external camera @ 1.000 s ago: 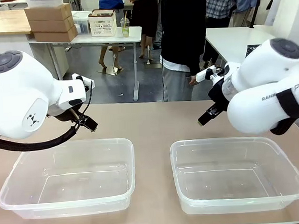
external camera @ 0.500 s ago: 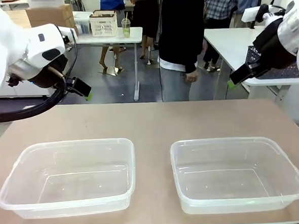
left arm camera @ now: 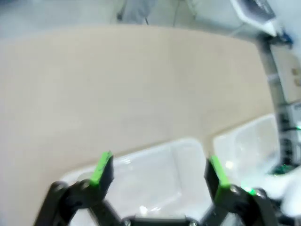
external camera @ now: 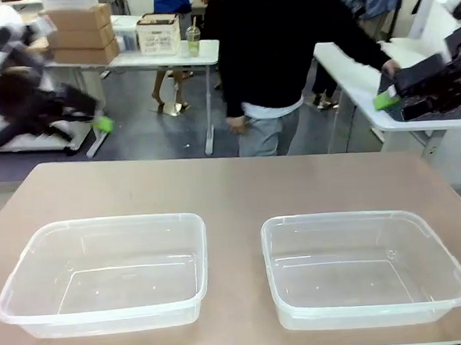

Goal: Sort the waste into each basket.
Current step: Pick up the Organizing box on the left side of the table and lift it.

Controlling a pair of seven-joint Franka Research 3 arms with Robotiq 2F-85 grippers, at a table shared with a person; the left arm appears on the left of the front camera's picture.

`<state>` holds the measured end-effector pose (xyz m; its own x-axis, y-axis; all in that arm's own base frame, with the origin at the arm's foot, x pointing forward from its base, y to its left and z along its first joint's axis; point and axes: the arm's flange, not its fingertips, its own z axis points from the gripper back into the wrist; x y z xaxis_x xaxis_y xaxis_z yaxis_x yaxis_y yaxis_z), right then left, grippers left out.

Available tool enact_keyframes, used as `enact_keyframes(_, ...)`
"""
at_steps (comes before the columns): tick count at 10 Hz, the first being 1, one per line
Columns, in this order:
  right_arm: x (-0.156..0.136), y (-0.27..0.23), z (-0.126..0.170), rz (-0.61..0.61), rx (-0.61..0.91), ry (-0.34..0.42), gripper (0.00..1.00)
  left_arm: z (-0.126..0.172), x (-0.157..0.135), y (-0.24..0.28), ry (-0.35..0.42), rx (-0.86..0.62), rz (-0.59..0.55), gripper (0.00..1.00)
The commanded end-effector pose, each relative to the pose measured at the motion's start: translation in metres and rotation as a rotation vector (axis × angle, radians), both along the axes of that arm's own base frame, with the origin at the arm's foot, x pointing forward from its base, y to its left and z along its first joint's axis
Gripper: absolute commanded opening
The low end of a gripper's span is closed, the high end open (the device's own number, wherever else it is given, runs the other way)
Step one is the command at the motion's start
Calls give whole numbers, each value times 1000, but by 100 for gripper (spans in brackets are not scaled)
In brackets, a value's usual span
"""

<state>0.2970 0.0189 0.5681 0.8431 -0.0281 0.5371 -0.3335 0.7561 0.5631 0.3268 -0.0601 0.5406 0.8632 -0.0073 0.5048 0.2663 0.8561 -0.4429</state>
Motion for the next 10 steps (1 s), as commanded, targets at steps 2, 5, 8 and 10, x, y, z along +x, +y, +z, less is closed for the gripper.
enact_keyframes(2,-16,-79,-17,-259,909,157,100,-14,-13,64,163,-536,209,100)
enact_keyframes(5,-17,-76,-2,-56,340,71,100,-5,-9,60,163,-274,114,100)
enact_keyframes(8,-17,-76,-2,-56,340,71,100,-5,-9,60,163,-274,114,100)
enact_keyframes(10,-17,-76,-2,-56,340,71,100,-5,-9,60,163,-274,114,100)
